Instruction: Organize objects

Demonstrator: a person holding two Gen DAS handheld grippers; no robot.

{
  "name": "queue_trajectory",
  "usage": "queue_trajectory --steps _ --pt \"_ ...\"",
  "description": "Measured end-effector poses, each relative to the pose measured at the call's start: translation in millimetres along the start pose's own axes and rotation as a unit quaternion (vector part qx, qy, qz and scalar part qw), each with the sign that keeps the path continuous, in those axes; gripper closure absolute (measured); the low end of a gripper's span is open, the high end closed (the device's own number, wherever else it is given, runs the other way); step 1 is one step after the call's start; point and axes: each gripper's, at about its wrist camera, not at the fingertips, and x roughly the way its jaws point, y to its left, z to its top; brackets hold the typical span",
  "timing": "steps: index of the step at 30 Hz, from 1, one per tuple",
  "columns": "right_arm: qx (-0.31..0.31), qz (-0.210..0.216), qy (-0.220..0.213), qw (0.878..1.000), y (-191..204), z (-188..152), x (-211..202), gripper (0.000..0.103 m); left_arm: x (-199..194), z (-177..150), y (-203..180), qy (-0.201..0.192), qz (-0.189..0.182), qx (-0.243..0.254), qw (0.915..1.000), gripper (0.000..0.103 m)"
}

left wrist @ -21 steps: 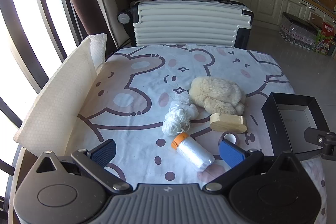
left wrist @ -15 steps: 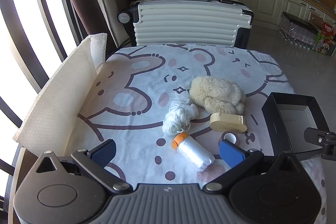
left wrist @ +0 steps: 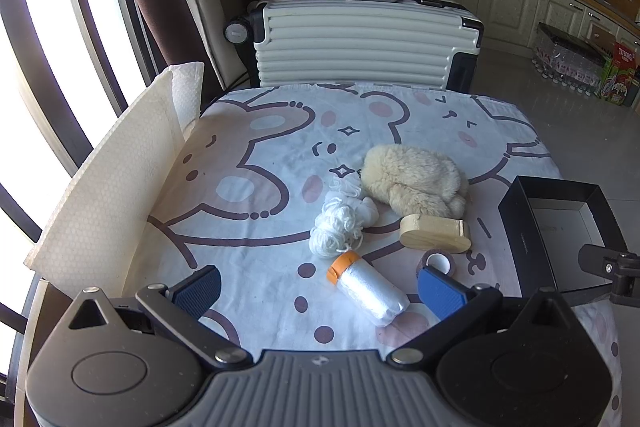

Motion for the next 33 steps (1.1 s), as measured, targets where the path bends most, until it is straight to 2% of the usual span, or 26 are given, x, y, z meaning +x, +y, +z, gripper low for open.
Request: queue_trajectory --steps 33 --pt "0.002 -0.008 0.009 1.0 -1.7 1.2 0.9 0.0 -1.7 -1.4 -3.2 0.003 -0.002 -0.001 1.0 0.0"
